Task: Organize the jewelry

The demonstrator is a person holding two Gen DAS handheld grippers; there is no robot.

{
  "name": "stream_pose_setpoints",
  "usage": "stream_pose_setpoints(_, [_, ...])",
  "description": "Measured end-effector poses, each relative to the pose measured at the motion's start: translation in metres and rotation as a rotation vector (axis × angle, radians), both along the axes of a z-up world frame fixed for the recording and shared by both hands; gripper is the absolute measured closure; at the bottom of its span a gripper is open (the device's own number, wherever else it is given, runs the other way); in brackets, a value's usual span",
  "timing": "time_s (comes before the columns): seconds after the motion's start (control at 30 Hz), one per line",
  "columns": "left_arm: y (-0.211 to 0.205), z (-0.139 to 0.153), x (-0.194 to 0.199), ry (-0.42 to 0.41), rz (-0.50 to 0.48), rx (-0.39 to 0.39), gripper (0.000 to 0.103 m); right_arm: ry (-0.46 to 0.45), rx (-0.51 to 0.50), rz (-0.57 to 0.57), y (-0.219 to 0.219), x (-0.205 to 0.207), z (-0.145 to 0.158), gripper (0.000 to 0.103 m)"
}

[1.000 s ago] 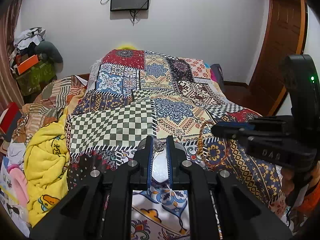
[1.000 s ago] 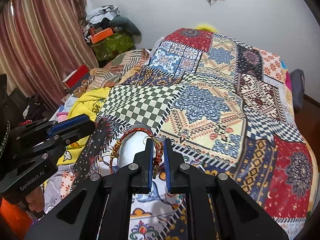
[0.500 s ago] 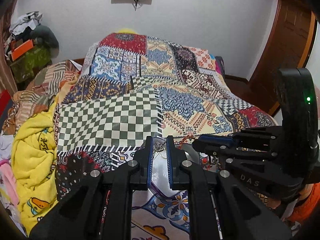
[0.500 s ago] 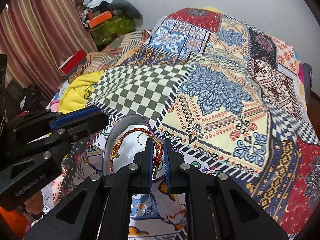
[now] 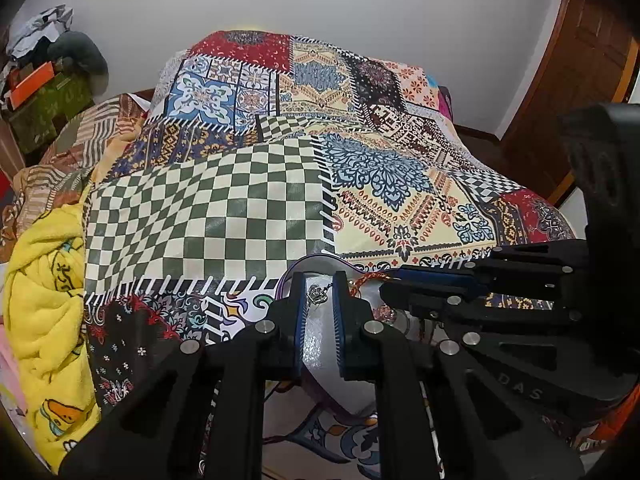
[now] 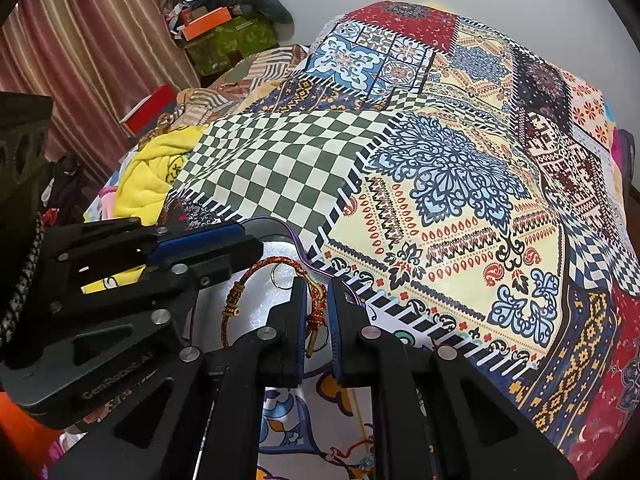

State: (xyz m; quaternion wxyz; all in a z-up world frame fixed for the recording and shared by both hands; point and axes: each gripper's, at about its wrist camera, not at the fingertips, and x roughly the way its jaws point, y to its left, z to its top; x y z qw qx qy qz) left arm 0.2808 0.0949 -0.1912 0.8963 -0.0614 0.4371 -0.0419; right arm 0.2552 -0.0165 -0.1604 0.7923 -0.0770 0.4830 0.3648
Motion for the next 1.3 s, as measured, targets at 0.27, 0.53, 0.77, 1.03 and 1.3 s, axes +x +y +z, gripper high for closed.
stream_pose_setpoints(0.27, [0.002, -0.005, 0.004, 0.015, 0.004, 0.0, 0.092, 0.012, -0.004, 0.021, 0.0, -0.001, 0.002, 0.083])
stream_pose_setpoints(0.53, [0.005, 0.001, 0.0, 0.022, 0.012, -0.009, 0.09, -0.045, -0.008, -0.001, -0.009, -0.007, 0.017, 0.07])
stream_pose_setpoints(0.77, [0.007, 0.026, -0.015, -0.033, 0.027, 0.006, 0.069, -0.082, 0.015, -0.031, -0.026, -0.016, 0.039, 0.07])
stream_pose_setpoints(1.03, [0.011, 0.053, -0.04, -0.073, 0.054, 0.015, 0.068, -0.134, 0.031, -0.07, -0.052, -0.033, 0.063, 0.07])
stream_pose_setpoints(1.3, [-0.001, 0.054, -0.07, -0.054, 0.052, 0.002, 0.068, -0.126, 0.027, -0.126, -0.085, -0.049, 0.063, 0.07])
